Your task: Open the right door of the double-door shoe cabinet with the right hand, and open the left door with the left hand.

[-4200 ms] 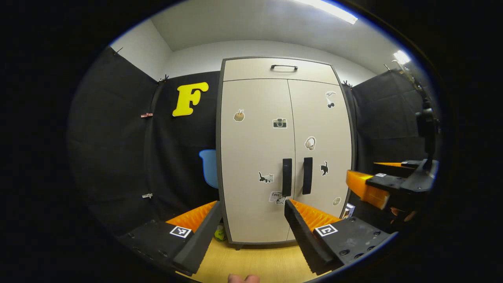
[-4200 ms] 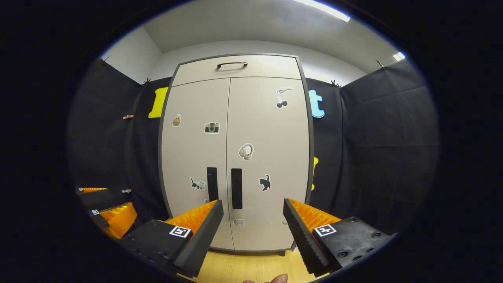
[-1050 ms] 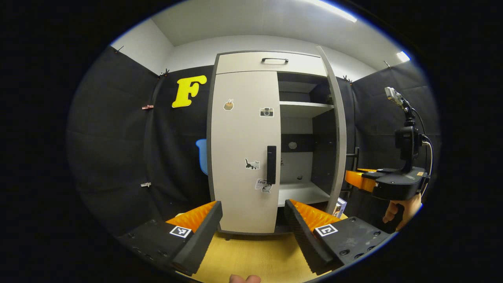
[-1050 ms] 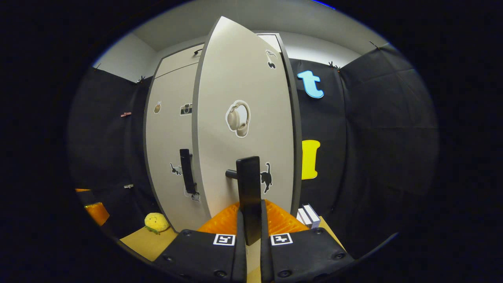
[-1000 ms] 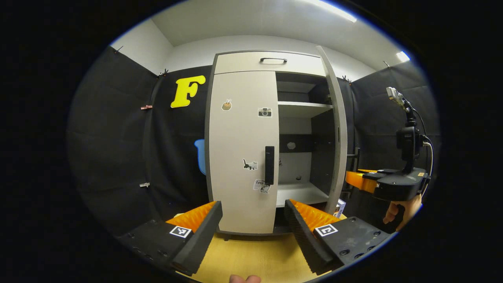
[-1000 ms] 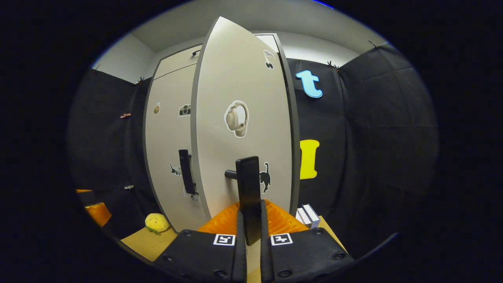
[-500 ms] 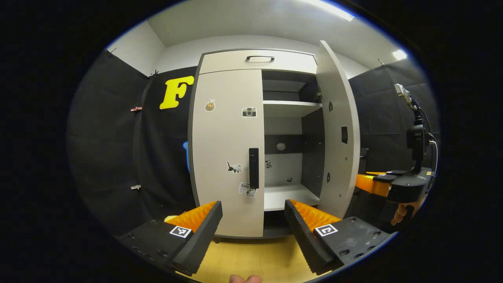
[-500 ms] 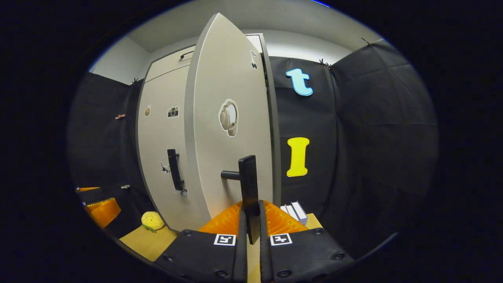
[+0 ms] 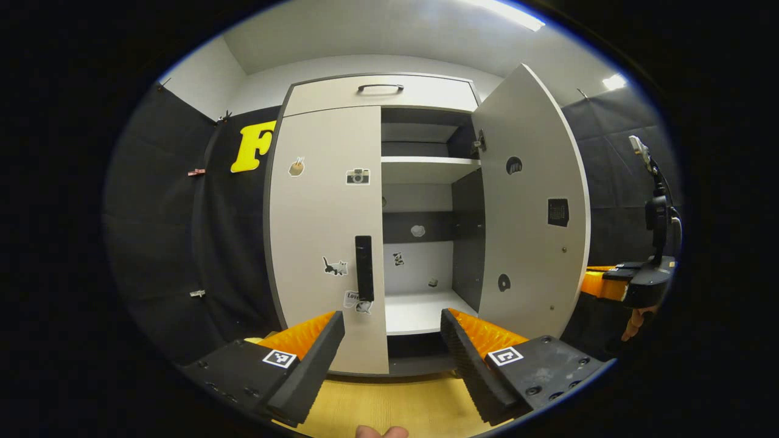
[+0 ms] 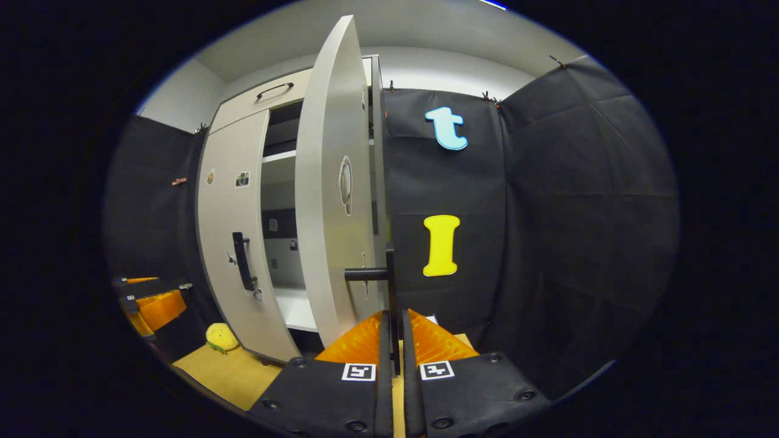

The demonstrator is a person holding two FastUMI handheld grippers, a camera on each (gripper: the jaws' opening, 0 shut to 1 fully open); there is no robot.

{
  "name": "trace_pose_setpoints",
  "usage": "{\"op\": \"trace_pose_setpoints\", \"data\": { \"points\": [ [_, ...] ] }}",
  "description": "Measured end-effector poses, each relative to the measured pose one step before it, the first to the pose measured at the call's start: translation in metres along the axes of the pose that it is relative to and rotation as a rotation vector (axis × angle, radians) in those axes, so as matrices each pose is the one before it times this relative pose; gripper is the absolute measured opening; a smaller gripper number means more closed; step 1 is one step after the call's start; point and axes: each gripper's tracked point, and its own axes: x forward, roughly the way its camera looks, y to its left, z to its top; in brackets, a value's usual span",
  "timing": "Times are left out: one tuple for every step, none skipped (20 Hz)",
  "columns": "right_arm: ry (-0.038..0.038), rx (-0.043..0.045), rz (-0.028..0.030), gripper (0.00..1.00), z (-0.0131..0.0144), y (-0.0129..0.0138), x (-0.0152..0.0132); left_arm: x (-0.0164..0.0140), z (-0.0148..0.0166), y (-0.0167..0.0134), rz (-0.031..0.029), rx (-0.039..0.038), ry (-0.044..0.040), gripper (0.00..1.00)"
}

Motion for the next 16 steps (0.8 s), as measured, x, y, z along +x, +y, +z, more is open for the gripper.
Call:
{"op": "trace_pose_setpoints", "data": {
  "points": [
    [-0.00312,0.00981,0.00077,0.12,0.00088,-0.00129,-0.00095,0.00273,0.00167,-0.00353,-0.00220,0.00240,-0.00154,0.98],
    [-0.00438,-0.00224,-0.00187,0.16,-0.00015,-0.00049,0.00074,0.00199,0.00065,-0.00352,-0.00121,0.00311,0.00057,0.98],
    [-0.00367,-0.00381,0.00080,0.16,0.00098,-0.00073,-0.00082,0.00279,0.00176,-0.00205,-0.00236,0.00372,-0.00123,0.99],
    [0.00314,-0.00413,0.00238,0.16,-0.00015,0.00035,-0.00041,0.00322,0.00253,-0.00078,-0.00079,0.00380,-0.00145,0.98],
    [0.00517,-0.00125,0.00456,0.15,-0.00092,0.00074,-0.00048,0.00276,-0.00011,-0.00159,-0.00008,0.00140,0.00246,0.98],
    [0.00154,0.00305,0.00594,0.15,-0.00081,0.00126,-0.00113,0.00244,-0.00050,-0.00153,-0.00147,-0.00308,0.00330,0.98],
    [0.00260,-0.00218,-0.00383,0.22,-0.00018,-0.00042,-0.00078,0.00335,0.00030,-0.00002,0.00113,-0.00545,0.00582,0.98],
    [0.00125,-0.00100,-0.00486,0.13,0.00026,-0.00105,-0.00207,0.00389,0.00037,0.00197,0.00179,-0.00455,0.00307,0.98],
    [0.00078,0.00635,0.00454,0.15,0.00010,-0.00009,-0.00157,0.00483,0.00121,0.00124,0.00222,-0.00284,0.00249,0.98],
    [-0.00117,0.00927,0.00579,0.19,0.00053,0.00044,-0.00246,0.00587,0.00081,0.00090,-0.00010,-0.00027,-0.00102,0.98],
    [-0.00180,0.00619,-0.00319,0.17,0.00084,-0.00083,-0.00225,0.00623,0.00214,-0.00024,-0.00930,0.00172,-0.00400,0.98],
    [-0.00795,0.00357,-0.00888,0.28,0.00194,-0.00199,-0.00195,0.00718,0.00094,0.00016,-0.01512,0.00758,0.00092,0.98],
    [-0.01212,0.00560,-0.00754,0.31,0.00307,-0.00232,-0.00182,0.00785,0.00121,0.00220,-0.00396,0.01309,0.00041,0.99],
    [-0.00945,0.00735,-0.00229,0.39,0.00267,-0.00091,0.00012,0.00774,0.00131,0.00436,0.00831,0.01448,-0.00375,0.98],
    [-0.00454,0.00399,0.00025,0.46,0.00062,-0.00048,-0.00289,0.00866,0.00118,0.00554,0.01412,0.00960,-0.00338,0.98],
    [0.00380,-0.00258,-0.00053,0.61,-0.00048,0.00010,-0.00175,0.00983,-0.00004,0.00511,0.01028,0.00066,-0.00467,0.97]
  ]
}}
